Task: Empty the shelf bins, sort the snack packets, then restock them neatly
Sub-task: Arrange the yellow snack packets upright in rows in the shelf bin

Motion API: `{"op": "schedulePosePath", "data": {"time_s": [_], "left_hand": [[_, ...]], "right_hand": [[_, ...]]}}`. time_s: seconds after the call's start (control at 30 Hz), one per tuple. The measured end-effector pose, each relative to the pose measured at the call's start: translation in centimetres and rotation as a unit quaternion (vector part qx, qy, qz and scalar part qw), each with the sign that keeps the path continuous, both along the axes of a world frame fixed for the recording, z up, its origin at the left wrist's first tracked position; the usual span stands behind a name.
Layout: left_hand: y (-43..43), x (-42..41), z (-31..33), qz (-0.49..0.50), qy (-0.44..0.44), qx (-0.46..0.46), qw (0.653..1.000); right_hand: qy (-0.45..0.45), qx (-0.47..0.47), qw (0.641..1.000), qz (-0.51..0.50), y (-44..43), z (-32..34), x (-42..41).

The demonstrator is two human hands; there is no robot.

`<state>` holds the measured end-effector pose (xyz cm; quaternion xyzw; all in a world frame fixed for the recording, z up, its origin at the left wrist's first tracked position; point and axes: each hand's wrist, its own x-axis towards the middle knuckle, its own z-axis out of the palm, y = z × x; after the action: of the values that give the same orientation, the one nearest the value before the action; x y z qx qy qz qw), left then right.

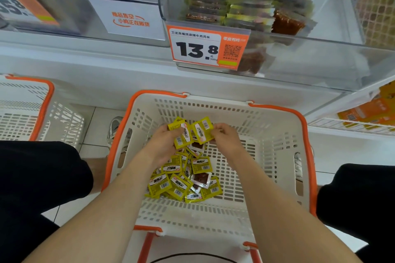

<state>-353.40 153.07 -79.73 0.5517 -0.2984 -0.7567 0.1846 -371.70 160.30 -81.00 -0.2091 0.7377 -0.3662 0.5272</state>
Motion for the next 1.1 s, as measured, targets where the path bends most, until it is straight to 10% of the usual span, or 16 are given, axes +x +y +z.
{"op": "schedulePosePath", "data": {"time_s": [0.2, 0.5, 0.77, 1.0, 1.1], "left_hand": [[0.2, 0.2, -0.3, -0.027, -0.056, -0.026, 0.998], [-0.1, -1.1, 1.2, -0.003, 0.143, 0.103, 0.984], [0.3, 1.8, -0.3, -0.031, 0.125, 0.101, 0.986], [-0.1, 3.4, -0.6, -0.040, 0.120, 0.111, 0.986], [-0.3, 3.7, -0.8, -0.032, 0.144, 0.124, 0.981]], "right_hand": [[-0.126, -0.054, 0.990, 0.011, -0.1, 1.4, -0.5], [0.005, -0.094, 0.986, 0.136, -1.1, 1.1, 1.1], [0.198, -0.030, 0.977, 0.080, 0.8, -2.9, 1.9], [0.403, 0.180, 0.790, 0.425, 4.0, -7.7, 4.2], [0.402, 0.173, 0.792, 0.425, 3.6, -7.9, 4.4]]}}
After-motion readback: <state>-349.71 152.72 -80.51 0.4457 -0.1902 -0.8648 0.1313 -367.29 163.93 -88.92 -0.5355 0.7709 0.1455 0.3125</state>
